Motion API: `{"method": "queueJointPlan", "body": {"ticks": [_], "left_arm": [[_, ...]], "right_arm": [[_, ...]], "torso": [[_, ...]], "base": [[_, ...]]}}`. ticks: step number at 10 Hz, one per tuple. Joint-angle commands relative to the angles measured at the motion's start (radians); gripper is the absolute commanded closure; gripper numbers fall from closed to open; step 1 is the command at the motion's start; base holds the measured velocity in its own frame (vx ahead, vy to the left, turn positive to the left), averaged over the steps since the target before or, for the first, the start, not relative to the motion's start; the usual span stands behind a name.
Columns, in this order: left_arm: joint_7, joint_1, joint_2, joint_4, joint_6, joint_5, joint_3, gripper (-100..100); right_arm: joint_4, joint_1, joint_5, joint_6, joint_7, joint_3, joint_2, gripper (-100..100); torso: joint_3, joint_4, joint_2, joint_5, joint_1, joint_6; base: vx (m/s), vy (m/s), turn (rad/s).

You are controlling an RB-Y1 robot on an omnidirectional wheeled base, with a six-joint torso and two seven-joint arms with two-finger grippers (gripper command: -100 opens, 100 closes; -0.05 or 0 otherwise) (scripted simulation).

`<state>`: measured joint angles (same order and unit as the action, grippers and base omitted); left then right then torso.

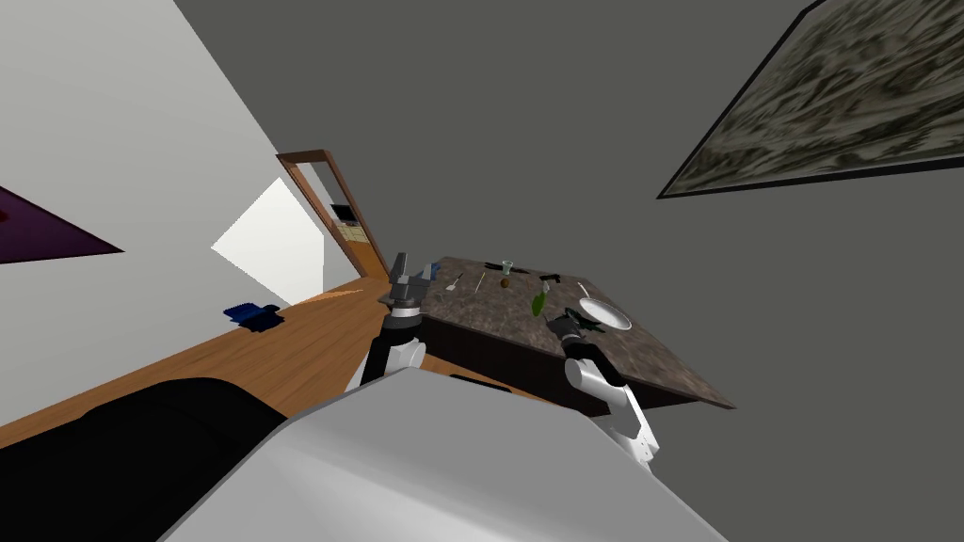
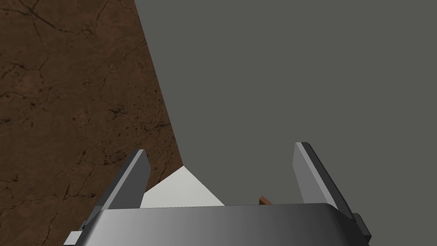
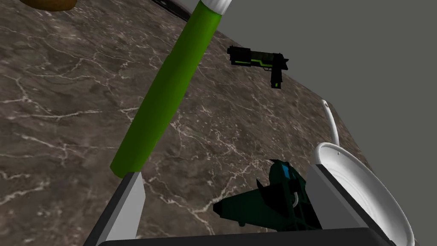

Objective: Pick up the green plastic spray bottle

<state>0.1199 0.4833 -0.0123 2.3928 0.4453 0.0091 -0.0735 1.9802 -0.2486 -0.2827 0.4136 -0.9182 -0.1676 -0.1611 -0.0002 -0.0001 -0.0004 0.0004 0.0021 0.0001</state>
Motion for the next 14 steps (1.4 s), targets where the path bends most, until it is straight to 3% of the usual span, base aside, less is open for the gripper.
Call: {"method": "queueJointPlan", "body": {"ticks": [1, 9, 11, 14], "left_arm": [[0.000, 0.000, 0.000, 0.000, 0.000, 0.000, 0.000, 0], [0.000, 0.000, 0.000, 0.000, 0.000, 0.000, 0.000, 0], [0.000, 0.000, 0.000, 0.000, 0.000, 0.000, 0.000, 0], [0.000, 0.000, 0.000, 0.000, 0.000, 0.000, 0.000, 0]], "right_arm": [[-0.020, 0.034, -0.007, 0.027, -0.041, -0.011, 0.000, -100], [-0.120, 0.203, -0.034, 0.121, -0.214, -0.071, 0.034, -100], [-0.138, 0.237, -0.038, 0.135, -0.244, -0.086, 0.063, -100], [-0.160, 0.275, -0.040, 0.149, -0.278, -0.109, 0.159, -100]], "torso": [[0.000, 0.000, 0.000, 0.000, 0.000, 0.000], [-0.001, 0.000, -0.001, 0.000, 0.000, 0.000], [-0.001, 0.000, -0.001, 0.000, -0.001, 0.000], [-0.002, -0.001, -0.003, -0.001, -0.004, 0.000]], "base": [[-0.002, 0.029, 0.012], [0.010, 0.027, -0.008], [0.023, 0.003, -0.023], [0.046, -0.036, -0.034]]}}
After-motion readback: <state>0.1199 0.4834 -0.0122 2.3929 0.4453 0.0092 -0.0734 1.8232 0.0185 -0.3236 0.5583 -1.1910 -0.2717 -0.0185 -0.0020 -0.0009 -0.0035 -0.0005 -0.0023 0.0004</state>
